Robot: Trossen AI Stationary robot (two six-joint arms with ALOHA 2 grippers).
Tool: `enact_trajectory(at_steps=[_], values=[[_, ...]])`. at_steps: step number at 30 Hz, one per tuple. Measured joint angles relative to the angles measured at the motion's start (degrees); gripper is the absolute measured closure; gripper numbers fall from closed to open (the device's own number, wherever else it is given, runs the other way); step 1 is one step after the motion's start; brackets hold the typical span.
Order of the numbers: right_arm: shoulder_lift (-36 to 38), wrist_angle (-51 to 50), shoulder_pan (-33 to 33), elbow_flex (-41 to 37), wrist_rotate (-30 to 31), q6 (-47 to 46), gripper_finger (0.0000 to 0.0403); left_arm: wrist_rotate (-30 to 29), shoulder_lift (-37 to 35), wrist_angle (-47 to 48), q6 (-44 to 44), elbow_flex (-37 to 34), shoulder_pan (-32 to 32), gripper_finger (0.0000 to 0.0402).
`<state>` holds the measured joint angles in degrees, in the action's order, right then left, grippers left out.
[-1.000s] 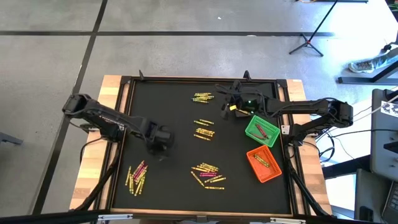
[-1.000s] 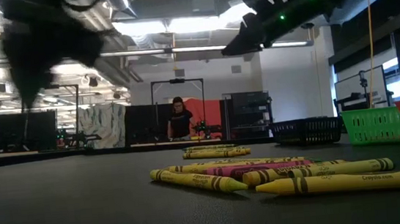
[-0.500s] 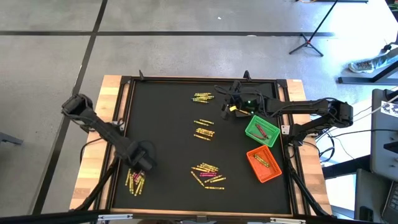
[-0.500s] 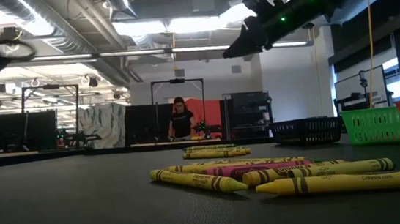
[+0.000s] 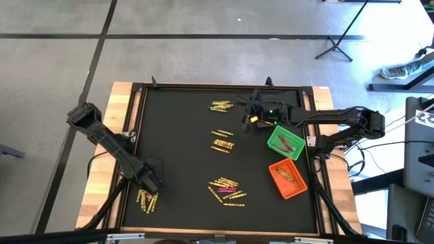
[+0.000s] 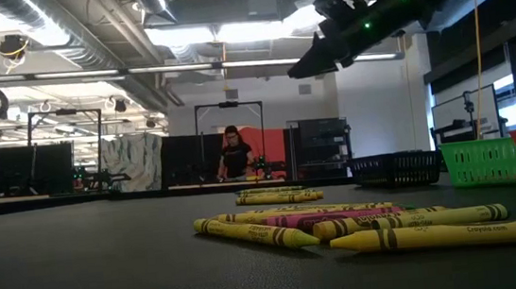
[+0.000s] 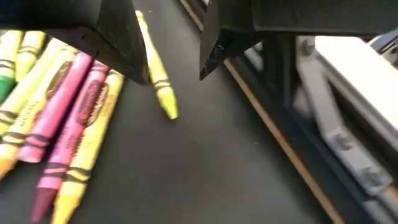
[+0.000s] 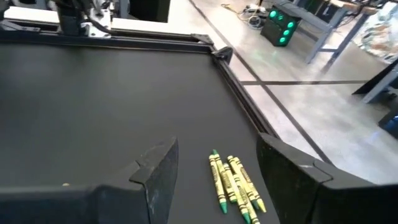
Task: Sort crayons
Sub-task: Put the light green crayon into the orange basket
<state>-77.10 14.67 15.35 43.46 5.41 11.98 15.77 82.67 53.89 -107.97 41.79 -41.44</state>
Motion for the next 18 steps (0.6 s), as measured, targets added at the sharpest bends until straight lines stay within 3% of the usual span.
enact_trajectory(at_steps=[13, 18], values=[[0.0, -0.3, 0.0, 0.0, -0.51, -0.12, 0.0188, 0.68, -0.26, -8.79, -0.13, -7.18, -0.71, 0.0274], [0.0, -0.3, 0.0, 0.0, -0.53, -0.12, 0.0188, 0.42, -0.22, -9.63, 0.57, -7.52, -0.74, 0.0294]])
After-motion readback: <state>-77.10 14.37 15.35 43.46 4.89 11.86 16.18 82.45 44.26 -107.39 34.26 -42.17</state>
